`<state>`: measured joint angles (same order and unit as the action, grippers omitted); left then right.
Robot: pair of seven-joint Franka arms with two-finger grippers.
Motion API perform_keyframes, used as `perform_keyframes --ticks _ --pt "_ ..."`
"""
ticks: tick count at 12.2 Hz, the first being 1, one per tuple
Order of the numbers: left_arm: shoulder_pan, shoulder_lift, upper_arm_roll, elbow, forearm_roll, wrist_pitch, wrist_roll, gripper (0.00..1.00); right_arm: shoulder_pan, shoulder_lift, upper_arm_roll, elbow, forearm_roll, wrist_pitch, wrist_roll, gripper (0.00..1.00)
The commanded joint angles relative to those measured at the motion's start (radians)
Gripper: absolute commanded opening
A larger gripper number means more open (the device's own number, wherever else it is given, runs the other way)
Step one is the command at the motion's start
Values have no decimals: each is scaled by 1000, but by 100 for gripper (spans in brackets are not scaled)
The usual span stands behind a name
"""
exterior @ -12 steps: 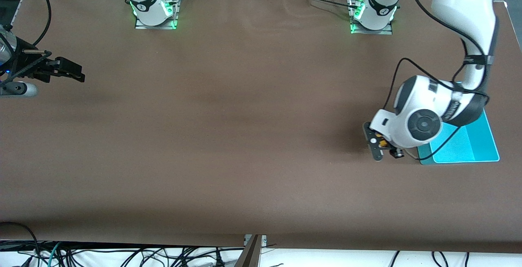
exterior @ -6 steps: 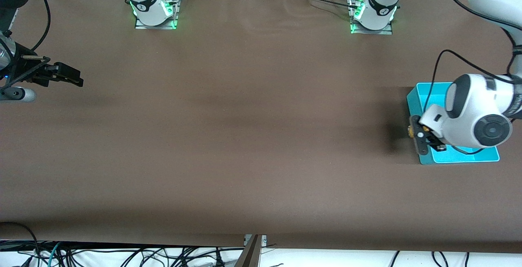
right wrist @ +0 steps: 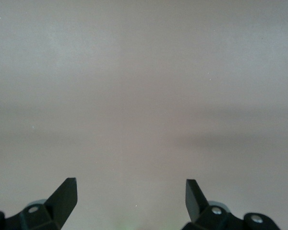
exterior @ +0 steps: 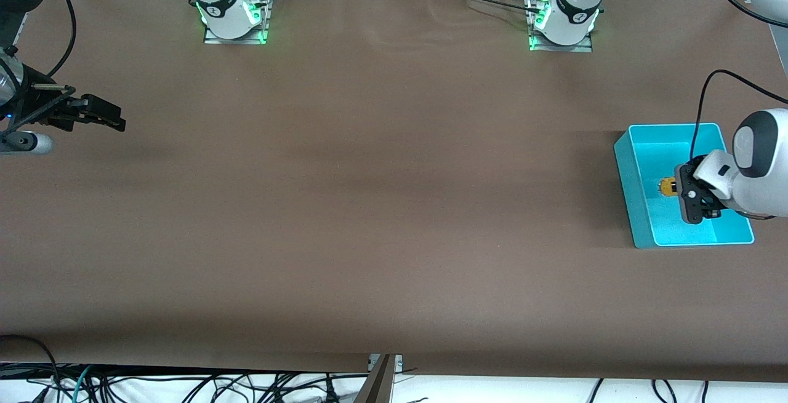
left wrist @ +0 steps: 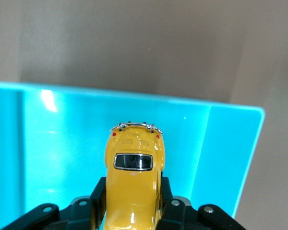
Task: Wind and store yellow beetle car
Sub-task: 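Lower the car into the tray and open the left gripper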
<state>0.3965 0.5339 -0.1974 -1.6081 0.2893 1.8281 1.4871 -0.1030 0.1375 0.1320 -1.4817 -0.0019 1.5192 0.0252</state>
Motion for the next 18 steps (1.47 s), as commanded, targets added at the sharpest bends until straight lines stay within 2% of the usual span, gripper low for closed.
perform_keyframes --ticks 1,5,6,7,8,9,11,14,16,18 --pt "60 56 -10 -36 -4 148 36 14 -7 -1 1 9 -6 -2 4 100" --pt "102 69 -10 -151 47 341 38 15 -7 -1 1 9 -7 -2 4 100" --pt "105 75 -10 -176 47 374 38 19 -7 -1 1 9 -7 -2 4 100" --pt "113 78 -10 -185 47 388 39 32 -9 -1 1 9 -7 -2 2 100" --pt "114 72 -11 -185 47 385 56 84 -9 -1 1 9 -7 -2 2 100" --pt "113 57 -13 -184 47 381 132 100 -9 -1 1 9 -7 -2 2 100" --pt "113 37 -17 -155 31 352 171 100 -11 -1 1 9 -7 -2 2 100" --pt "102 -64 -45 -141 28 258 133 100 -9 -1 1 9 -7 -2 4 100" --pt "101 -107 -98 -75 27 125 52 100 -9 -1 1 9 -6 -2 2 100" --pt "101 -107 -166 41 27 -45 -74 100 -11 -1 1 9 -7 -2 2 100"
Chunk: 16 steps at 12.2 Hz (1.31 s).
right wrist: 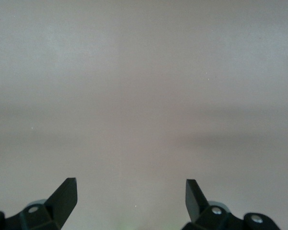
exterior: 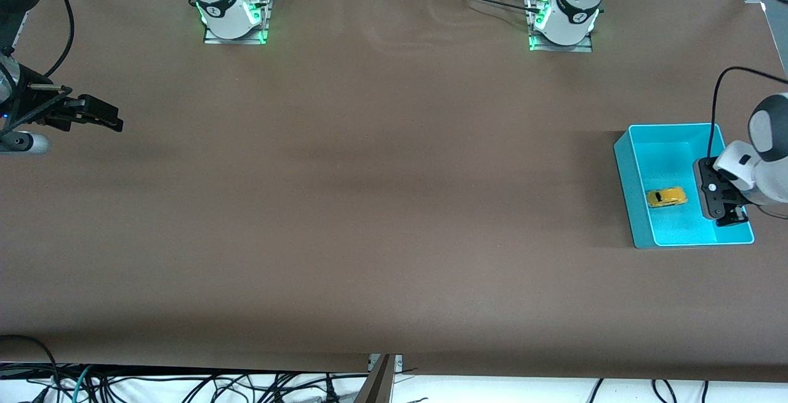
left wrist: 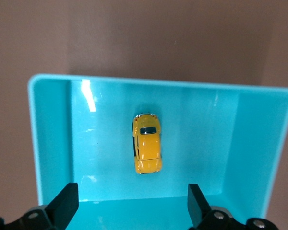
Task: Wind and store yellow beetle car
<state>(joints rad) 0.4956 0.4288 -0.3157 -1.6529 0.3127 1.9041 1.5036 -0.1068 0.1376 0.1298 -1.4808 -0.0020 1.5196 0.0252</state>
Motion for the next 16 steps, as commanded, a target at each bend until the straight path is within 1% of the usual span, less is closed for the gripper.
perform_keyframes --ticks 1,2,4,6,8,9,10,11,12,13,14,15,16 --pt "1 -2 -87 132 3 -187 -177 100 -7 -1 4 8 -6 -2 2 100" --pt "1 -2 -126 174 3 -247 -266 100 -7 -1 4 8 -7 -2 2 100" --pt "1 -5 -198 217 -20 -292 -428 100 -7 -1 4 8 -6 -2 2 100" --pt "1 -21 -210 237 -87 -330 -596 100 -7 -1 4 8 -7 -1 2 100" --pt "-5 -77 -198 234 -174 -333 -708 100 -7 0 4 8 -6 -1 2 100" --pt "-47 -108 -188 225 -179 -336 -800 100 -7 0 4 8 -7 -1 2 100" --pt "-102 -137 -130 217 -184 -339 -882 100 -7 0 4 8 -6 -1 2 100" --pt "-185 -163 -52 211 -196 -339 -936 100 -7 0 4 8 -6 -1 2 100" --pt "-263 -194 31 202 -233 -338 -985 100 -10 0 2 8 -6 -1 4 100" --pt "-325 -218 103 187 -262 -330 -1060 100 -10 0 4 8 -6 -1 2 100" --pt "-347 -243 128 171 -283 -329 -1161 100 -11 0 4 8 -6 -1 2 100" --pt "-362 -281 136 135 -291 -327 -1282 100 -11 0 4 8 -6 -1 2 100" --pt "-399 -333 170 84 -293 -312 -1395 100 -11 0 4 8 -6 -1 2 100"
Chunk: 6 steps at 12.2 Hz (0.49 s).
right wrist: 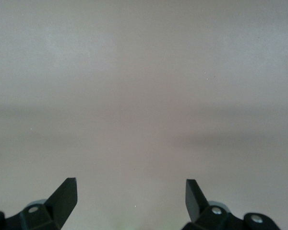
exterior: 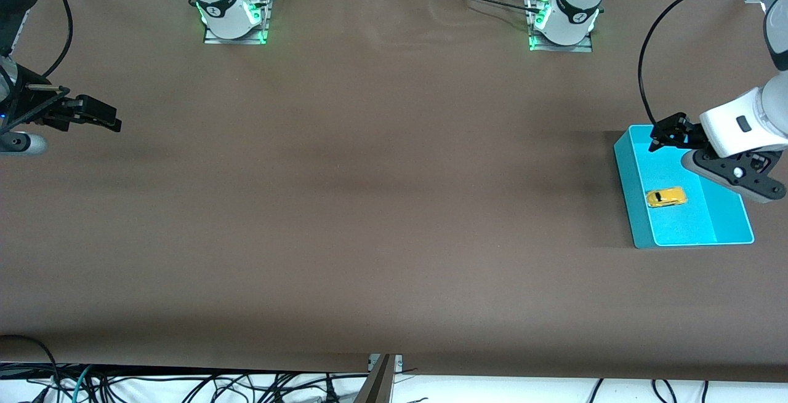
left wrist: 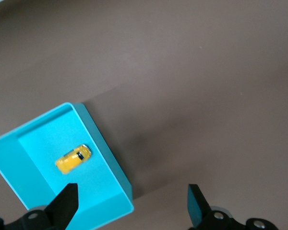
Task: Wind and store yellow beetle car
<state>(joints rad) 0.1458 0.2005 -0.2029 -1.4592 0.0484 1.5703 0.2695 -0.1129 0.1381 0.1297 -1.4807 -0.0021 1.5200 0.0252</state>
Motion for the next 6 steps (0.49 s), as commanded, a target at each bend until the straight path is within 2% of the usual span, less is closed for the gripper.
perform_keyframes --ticks 1,2,3,6 --pt "-105 -151 122 -159 -39 46 -249 100 -7 0 4 8 -6 -1 2 100" --pt "-153 -179 188 -188 -70 54 -268 100 -7 0 4 8 -6 -1 2 100" --pt "-175 -187 213 -197 -74 51 -269 100 -7 0 4 8 -6 -1 2 100" --pt "-181 -185 215 -204 -73 53 -274 100 -7 0 4 8 -6 -1 2 100"
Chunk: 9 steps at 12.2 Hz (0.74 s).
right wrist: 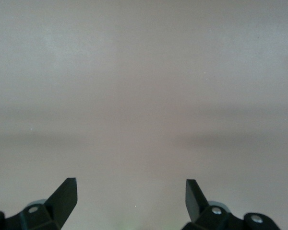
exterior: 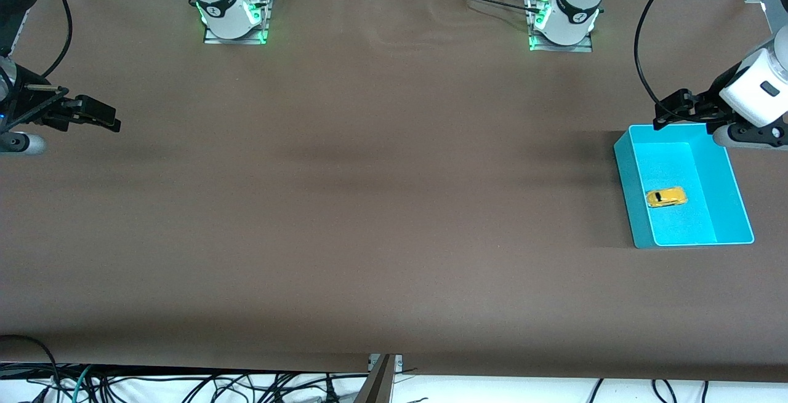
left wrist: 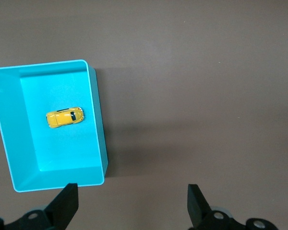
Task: Wind and store yellow beetle car
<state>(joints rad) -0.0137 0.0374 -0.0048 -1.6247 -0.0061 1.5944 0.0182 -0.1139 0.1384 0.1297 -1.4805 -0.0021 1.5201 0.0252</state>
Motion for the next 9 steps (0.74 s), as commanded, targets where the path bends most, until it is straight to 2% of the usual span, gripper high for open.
perform_keyframes --ticks 1,9 --pt "-26 -24 20 -38 -18 29 -23 100 -6 0 4 8 -6 -2 2 100" --pt "-43 -24 39 -38 -12 29 -23 100 -6 0 4 8 -6 -2 2 100"
